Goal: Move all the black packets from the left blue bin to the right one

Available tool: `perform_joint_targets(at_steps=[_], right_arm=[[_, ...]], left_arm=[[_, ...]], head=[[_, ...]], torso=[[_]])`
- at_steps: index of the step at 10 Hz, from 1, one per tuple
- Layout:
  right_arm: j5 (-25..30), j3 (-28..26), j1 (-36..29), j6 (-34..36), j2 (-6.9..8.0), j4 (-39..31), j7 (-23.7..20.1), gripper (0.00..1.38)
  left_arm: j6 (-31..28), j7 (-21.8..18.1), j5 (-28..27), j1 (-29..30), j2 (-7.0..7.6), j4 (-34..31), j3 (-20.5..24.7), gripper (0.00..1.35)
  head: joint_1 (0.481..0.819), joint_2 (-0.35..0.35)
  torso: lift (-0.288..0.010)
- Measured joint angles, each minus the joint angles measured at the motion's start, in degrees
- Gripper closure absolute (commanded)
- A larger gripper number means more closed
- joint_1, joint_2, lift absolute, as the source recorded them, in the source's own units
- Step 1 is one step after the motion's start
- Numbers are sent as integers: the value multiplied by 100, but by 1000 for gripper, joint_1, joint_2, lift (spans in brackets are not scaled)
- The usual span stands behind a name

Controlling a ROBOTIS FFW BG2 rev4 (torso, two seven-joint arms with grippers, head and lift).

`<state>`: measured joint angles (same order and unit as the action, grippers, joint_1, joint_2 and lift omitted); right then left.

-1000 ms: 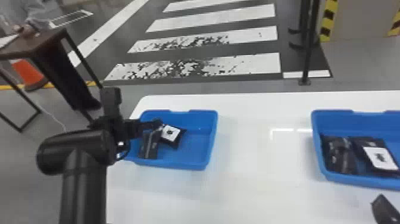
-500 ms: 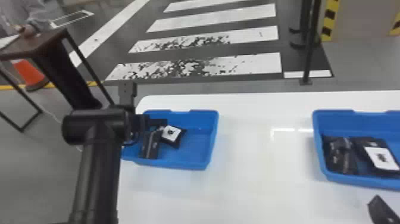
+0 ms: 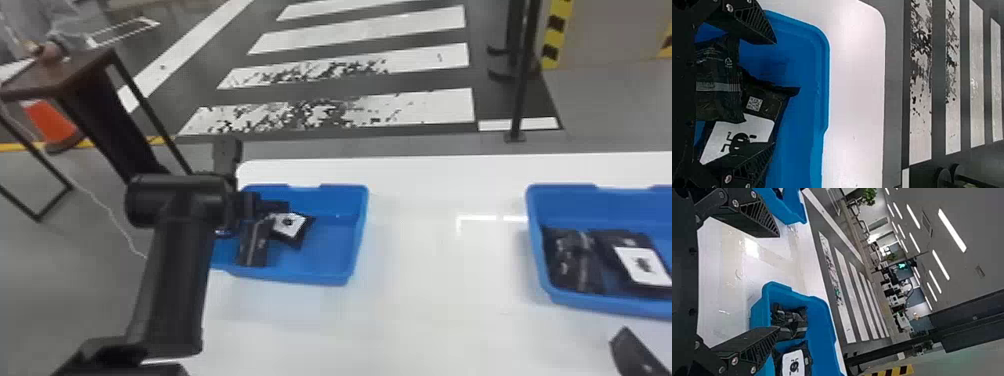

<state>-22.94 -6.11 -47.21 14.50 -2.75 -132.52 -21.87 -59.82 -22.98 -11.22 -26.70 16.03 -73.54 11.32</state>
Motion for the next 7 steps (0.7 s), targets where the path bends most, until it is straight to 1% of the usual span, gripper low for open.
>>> perform_joint_targets(at_steps=[2, 4, 5, 6, 7], right_arm=[[-22, 27, 51, 11, 0, 63, -11, 193], [-65, 60, 120, 21, 0, 152, -50, 193], [-105, 65, 132, 33, 1, 182, -55, 193], [-124, 70, 141, 40, 2, 199, -55, 193], [-150, 71, 144, 41, -2, 214, -64, 193]], left_arm=[[303, -148, 93, -133, 37, 489, -103, 119], [617, -217, 324, -169, 35, 872, -167, 125], [668, -217, 428, -171, 20, 995, -174, 243], [694, -224, 512, -172, 9, 1093, -172, 797], [805, -195, 569, -140, -14, 1137, -140, 1072]], head=[[695, 308], [695, 296], [695, 289], [695, 284], [695, 283]], torso=[[-140], [-140], [-140], [-140], [-140]])
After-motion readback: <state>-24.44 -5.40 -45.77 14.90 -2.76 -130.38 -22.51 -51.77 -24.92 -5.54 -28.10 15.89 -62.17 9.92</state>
